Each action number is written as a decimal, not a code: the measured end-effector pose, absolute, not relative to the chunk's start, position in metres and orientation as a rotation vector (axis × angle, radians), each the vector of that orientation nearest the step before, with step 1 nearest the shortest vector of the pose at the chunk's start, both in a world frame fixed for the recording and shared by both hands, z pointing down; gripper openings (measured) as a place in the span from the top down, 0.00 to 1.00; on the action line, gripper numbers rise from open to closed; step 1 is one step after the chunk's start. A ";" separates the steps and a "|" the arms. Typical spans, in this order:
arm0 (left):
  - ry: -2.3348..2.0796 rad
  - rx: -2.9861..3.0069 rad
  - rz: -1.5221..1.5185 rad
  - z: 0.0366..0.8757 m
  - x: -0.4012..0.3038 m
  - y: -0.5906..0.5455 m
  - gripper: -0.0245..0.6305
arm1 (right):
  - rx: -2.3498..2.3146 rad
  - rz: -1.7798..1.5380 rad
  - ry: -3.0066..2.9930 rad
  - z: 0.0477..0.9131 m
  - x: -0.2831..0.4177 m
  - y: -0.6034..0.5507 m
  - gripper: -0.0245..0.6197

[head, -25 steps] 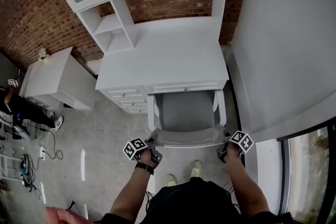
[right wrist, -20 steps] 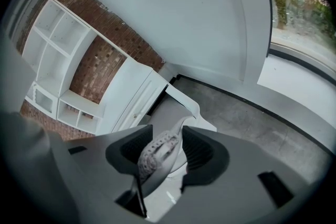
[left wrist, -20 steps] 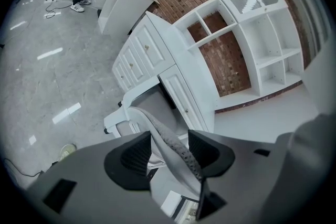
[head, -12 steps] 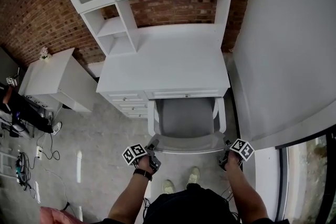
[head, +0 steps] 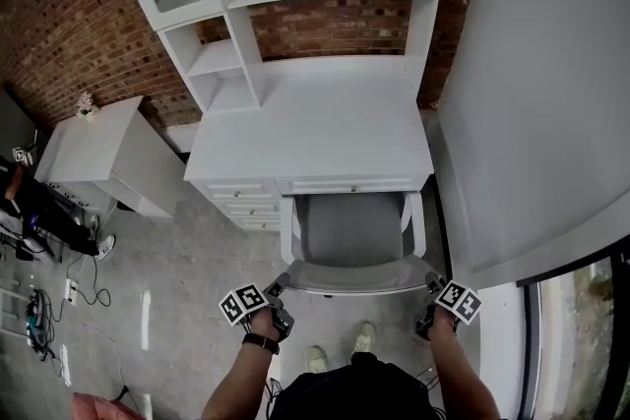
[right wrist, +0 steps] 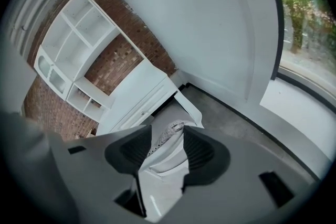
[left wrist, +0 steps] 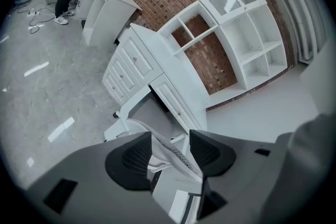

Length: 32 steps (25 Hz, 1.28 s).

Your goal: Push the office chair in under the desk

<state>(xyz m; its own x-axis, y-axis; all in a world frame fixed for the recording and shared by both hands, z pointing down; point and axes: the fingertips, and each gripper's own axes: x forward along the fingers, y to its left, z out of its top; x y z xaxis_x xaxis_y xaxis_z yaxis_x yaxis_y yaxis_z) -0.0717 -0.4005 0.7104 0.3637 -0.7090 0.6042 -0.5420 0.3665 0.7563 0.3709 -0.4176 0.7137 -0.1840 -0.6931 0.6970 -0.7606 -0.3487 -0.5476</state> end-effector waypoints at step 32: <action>-1.399 2.084 -0.154 0.451 -0.030 -0.421 0.93 | 1.589 0.618 -2.556 0.451 0.213 -0.438 0.93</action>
